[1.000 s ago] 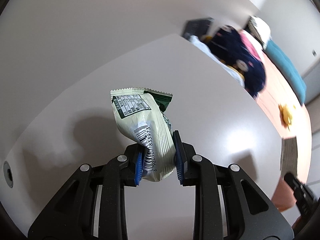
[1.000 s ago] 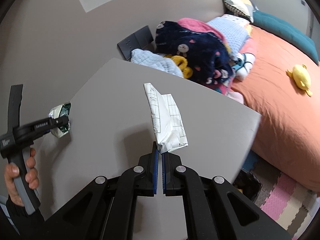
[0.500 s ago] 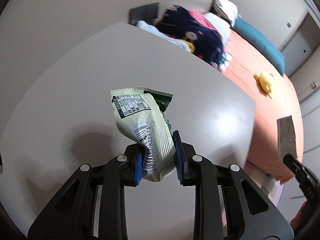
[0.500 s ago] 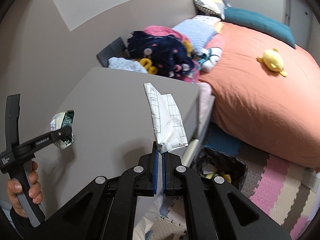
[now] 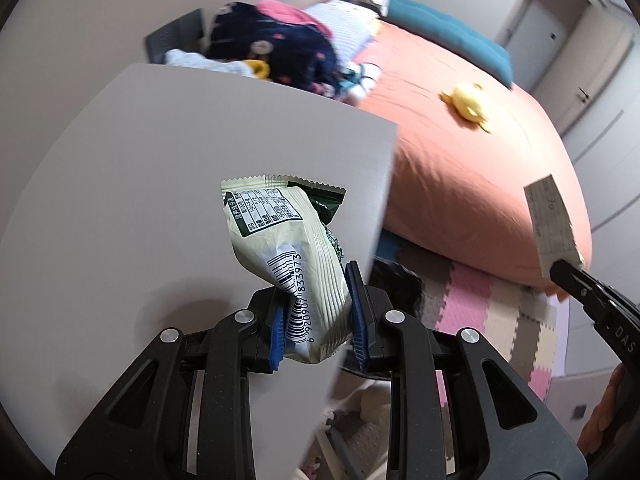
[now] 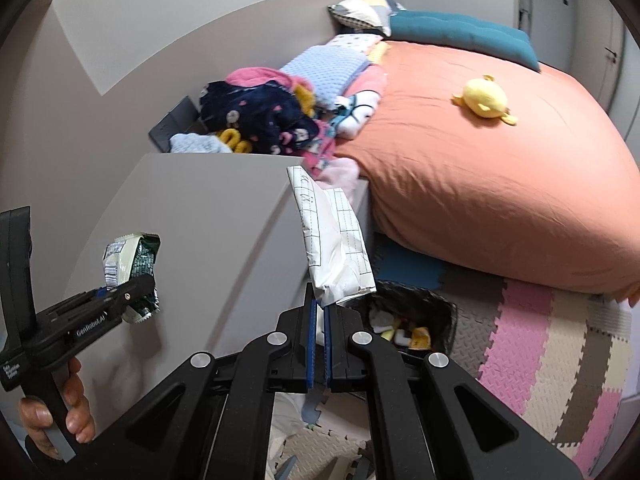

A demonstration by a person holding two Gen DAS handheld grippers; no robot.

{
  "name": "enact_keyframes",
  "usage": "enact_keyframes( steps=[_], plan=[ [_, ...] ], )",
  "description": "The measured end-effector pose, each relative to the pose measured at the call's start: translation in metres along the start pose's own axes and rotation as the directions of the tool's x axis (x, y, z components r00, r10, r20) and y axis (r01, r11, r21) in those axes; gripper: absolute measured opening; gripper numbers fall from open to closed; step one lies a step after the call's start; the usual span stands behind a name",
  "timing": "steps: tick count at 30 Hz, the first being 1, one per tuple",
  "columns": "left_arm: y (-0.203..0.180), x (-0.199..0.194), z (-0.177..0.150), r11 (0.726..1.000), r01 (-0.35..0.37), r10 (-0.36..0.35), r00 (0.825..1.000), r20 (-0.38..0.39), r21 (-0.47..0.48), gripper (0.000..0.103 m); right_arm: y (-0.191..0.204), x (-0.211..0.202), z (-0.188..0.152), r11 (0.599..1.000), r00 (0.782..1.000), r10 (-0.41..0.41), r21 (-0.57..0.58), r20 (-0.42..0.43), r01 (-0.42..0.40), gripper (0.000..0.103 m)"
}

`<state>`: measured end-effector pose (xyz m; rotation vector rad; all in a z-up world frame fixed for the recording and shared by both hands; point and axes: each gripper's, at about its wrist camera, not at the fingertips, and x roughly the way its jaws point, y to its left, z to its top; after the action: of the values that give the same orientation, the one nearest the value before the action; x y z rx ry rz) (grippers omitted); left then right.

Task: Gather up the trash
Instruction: 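Carry the snack bag and paper packet with both grippers to the black bin, then open both grippers over the bin to drop the snack bag and packet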

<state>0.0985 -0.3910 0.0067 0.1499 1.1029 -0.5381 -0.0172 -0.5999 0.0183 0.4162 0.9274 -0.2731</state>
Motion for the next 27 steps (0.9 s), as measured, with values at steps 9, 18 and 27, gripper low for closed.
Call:
enact_keyframes(
  steps=[9,18,27],
  plan=[
    [-0.062,0.013,-0.014,0.99,0.045,-0.039,0.998,-0.049,0.136,0.028,-0.048,-0.015,-0.014,0.995,0.998,-0.064,0.076,-0.011,0.064,0.004],
    [-0.119,0.031,-0.031,0.963,0.082,-0.052,0.991,-0.119,0.258,0.029,-0.088,-0.015,-0.024,0.984,0.992,-0.109,0.132,-0.058,0.116,0.004],
    [-0.141,0.061,-0.046,0.949,0.086,-0.016,0.974,-0.226,0.302,0.031,-0.107,0.006,-0.024,0.979,0.985,-0.116,0.154,-0.13,0.136,0.004]
  ],
)
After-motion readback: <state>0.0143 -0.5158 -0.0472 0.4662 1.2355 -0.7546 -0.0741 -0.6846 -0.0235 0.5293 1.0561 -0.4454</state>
